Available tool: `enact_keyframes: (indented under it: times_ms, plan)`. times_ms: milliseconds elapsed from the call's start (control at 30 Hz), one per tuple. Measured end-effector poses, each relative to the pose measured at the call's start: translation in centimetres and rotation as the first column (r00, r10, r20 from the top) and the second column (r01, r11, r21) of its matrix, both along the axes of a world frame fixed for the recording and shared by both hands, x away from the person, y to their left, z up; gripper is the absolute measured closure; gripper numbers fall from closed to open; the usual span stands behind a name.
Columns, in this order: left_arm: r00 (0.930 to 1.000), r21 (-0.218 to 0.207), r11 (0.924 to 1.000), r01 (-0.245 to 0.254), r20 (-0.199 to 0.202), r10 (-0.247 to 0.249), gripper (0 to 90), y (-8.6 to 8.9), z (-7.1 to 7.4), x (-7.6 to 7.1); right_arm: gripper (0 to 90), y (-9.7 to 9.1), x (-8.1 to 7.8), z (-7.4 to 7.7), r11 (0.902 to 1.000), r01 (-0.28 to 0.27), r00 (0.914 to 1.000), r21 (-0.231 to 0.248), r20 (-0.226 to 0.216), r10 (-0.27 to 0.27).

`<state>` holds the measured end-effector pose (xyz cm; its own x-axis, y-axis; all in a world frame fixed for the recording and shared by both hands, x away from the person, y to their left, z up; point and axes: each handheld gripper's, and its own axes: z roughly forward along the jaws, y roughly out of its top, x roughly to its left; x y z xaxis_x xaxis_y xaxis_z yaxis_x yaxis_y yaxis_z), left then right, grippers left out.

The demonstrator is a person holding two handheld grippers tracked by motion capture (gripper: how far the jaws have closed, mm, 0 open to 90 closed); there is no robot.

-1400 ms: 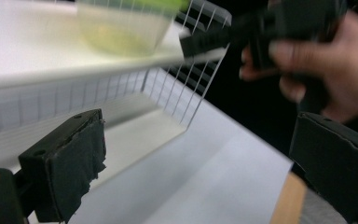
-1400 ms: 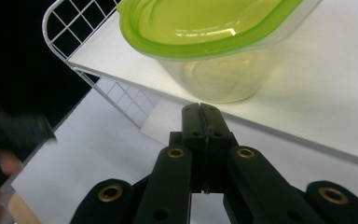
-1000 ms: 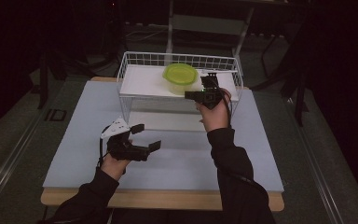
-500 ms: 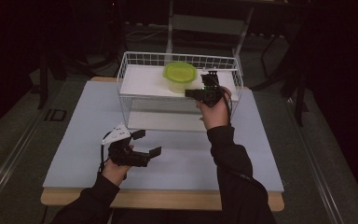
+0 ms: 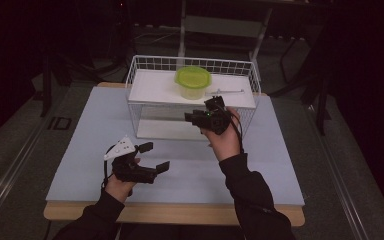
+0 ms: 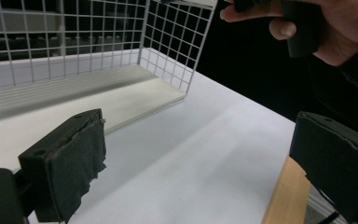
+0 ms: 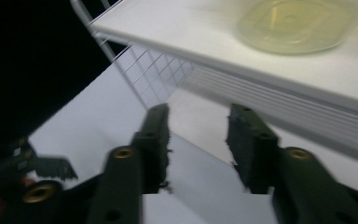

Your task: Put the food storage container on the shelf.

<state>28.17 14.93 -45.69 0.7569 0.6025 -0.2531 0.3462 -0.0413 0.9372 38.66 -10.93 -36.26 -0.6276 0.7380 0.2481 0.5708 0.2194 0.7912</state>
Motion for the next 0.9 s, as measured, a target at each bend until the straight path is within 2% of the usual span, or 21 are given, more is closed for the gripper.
enact_keyframes:
  times_ms: [167,233,267,333,400,467,567,633,900]
  plan:
    - [0.9994,0.011,0.9995,0.031,0.013,-0.031,4.5,0.4,0.2,-0.3,35.4,-0.7,-2.1,-0.4,0.9990,-0.044,0.9977,0.006,0.053,0.043]
    - [0.9985,0.034,0.9983,0.047,0.026,-0.048,4.5,0.4,0.3,-0.5,29.3,-1.1,-2.8,-0.7,0.9970,-0.077,0.9943,-0.001,0.074,0.077]
    - [0.9982,0.049,0.9979,0.042,0.041,-0.044,4.5,0.5,0.4,-0.6,27.8,-1.3,-3.1,-0.9,0.9960,-0.090,0.9926,0.000,0.082,0.089]
    - [0.9980,0.057,0.9975,0.042,0.045,-0.044,4.5,0.5,0.4,-0.7,26.2,-1.6,-3.4,-1.1,0.9949,-0.100,0.9912,0.008,0.087,0.099]
    - [0.9978,0.054,0.9967,0.060,0.026,-0.062,4.5,0.7,0.5,-0.8,21.1,-2.2,-4.1,-1.8,0.9931,-0.116,0.9888,0.017,0.096,0.114]
    - [0.9972,0.059,0.9956,0.072,0.018,-0.073,4.5,0.8,0.4,-1.0,21.1,-2.6,-4.6,-2.2,0.9897,-0.143,0.9845,-0.003,0.103,0.142]
    - [0.9962,0.061,0.9943,0.087,0.000,-0.088,3.3,0.9,0.1,-1.3,21.1,-3.1,-5.0,-2.7,0.9913,-0.132,0.9855,-0.002,0.108,0.131]
    - [0.9959,0.060,0.9941,0.091,-0.003,-0.091,3.2,0.8,-0.1,-1.4,21.2,-3.6,-5.5,-3.6,0.9915,-0.128,0.9859,-0.022,0.106,0.130]
    - [0.9929,0.072,0.9903,0.118,-0.018,-0.117,3.2,0.4,-0.5,-1.6,20.7,-5.2,-7.5,-6.4,0.9891,-0.139,0.9863,-0.048,0.083,0.143]
